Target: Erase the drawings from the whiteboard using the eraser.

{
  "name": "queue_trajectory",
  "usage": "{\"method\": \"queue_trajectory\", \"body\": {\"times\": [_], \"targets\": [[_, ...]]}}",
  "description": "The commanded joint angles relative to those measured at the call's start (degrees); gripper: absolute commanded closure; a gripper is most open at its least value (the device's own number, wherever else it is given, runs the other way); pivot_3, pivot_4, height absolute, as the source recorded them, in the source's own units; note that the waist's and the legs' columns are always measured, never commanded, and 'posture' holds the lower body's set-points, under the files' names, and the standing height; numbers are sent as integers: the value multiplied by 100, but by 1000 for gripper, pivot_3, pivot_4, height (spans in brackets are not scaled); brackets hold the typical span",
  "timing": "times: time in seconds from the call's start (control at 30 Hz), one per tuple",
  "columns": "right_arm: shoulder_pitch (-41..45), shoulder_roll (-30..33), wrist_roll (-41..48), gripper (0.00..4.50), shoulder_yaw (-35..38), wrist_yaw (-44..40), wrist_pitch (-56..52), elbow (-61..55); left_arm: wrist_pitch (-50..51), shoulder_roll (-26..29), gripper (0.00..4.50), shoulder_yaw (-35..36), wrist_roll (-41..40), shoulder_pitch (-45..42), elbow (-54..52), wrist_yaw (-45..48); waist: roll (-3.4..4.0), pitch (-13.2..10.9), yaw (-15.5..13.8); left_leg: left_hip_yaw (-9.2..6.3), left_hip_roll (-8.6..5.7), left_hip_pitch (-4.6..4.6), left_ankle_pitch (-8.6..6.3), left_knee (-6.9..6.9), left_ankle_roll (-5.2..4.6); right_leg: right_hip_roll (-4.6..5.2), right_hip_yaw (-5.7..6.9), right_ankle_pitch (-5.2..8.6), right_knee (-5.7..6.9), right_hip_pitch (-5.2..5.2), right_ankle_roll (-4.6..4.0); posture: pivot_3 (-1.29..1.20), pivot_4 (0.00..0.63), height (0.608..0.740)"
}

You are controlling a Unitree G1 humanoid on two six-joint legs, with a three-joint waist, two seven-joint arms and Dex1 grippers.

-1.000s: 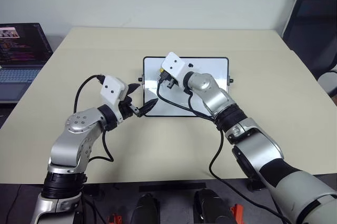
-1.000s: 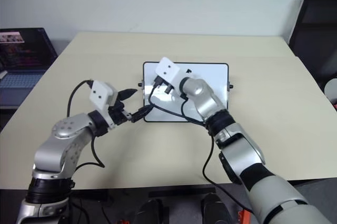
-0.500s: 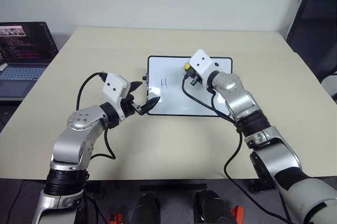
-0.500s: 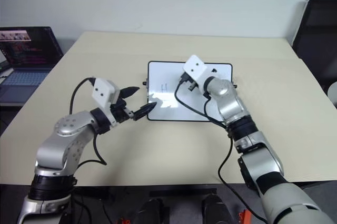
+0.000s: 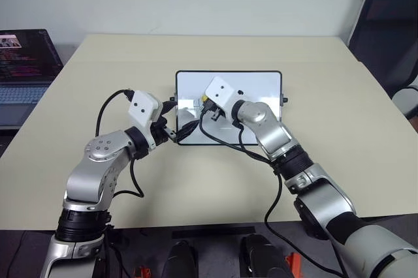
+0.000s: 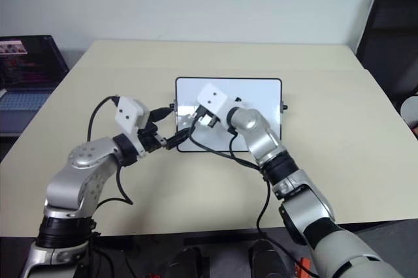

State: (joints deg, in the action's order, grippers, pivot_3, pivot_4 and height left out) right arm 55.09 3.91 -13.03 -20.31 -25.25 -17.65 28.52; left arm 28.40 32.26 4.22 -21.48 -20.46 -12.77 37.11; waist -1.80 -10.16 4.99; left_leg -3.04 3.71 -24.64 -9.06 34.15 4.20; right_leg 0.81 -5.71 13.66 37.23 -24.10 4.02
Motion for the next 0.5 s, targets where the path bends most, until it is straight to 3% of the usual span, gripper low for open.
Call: {"method": "queue_trajectory", "body": {"times": [0.03, 0.2, 0.5], "targets": [[166, 124, -98, 3380, 123, 125, 79, 131, 7, 20, 0, 50, -42, -28, -261, -9, 0, 0, -1, 0, 0, 0, 0, 0, 0, 0, 0, 0, -1, 0, -1, 0, 150, 740], [399, 407, -159, 3380, 394, 594, 247, 483, 109, 12, 0, 38, -57, -47, -356, -50, 0, 0, -38, -1, -1, 0, 0, 2, 0, 1, 1, -1, 3, 1, -3, 0, 150, 740], [196, 563, -107, 3380, 447, 419, 127, 258, 31, 4, 0, 46, -39, -74, -213, 33, -1, 0, -35, 0, -1, 0, 1, 2, -1, 2, 0, 0, -1, 2, -2, 0, 150, 740]]}}
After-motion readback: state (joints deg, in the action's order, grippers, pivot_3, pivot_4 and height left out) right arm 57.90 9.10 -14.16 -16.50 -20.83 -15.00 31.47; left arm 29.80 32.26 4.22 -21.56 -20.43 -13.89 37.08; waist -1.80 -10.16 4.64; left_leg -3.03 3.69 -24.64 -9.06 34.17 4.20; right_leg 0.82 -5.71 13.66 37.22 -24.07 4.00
